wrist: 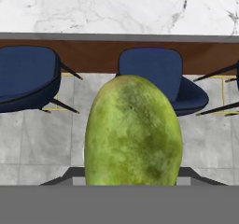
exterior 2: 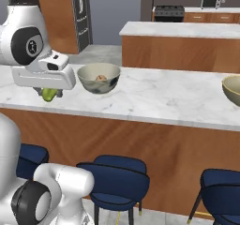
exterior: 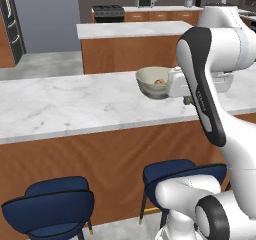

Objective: Take the fruits from the plate on the dining counter and place two fruits in each bowl.

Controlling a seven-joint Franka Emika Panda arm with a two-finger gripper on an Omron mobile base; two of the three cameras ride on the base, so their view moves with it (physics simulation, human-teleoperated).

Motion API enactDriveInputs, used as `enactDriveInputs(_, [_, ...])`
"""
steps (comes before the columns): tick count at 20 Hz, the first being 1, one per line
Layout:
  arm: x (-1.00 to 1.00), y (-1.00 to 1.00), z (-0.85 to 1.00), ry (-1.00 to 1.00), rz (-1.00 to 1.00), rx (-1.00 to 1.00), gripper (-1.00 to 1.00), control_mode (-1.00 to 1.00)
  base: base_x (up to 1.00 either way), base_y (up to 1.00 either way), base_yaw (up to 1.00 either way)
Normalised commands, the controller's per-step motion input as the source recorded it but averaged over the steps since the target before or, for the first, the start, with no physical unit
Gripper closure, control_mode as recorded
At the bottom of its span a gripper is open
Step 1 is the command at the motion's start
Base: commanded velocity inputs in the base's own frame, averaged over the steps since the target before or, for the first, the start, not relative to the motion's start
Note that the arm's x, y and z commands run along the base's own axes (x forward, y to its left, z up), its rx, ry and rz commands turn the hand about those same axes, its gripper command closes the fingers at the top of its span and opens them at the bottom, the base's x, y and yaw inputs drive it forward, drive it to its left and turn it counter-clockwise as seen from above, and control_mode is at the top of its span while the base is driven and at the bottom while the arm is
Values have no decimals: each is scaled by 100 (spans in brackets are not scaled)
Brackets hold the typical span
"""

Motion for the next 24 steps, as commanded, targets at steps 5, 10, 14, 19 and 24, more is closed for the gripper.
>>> enactDriveInputs(5, [0, 0, 0, 0, 0, 0, 100, 100, 59, 9, 0])
enactDriveInputs(10, [58, 11, 0, -1, 0, 0, 100, -100, 30, 5, 0])
enactDriveInputs(14, [100, 13, 3, 0, -1, 0, 100, -100, 0, 0, 0])
enactDriveInputs(19, [100, -13, 0, 1, -12, 0, 100, -100, 0, 0, 0])
enactDriveInputs(24, [100, -48, 0, 1, -10, 1, 100, -100, 0, 0, 0])
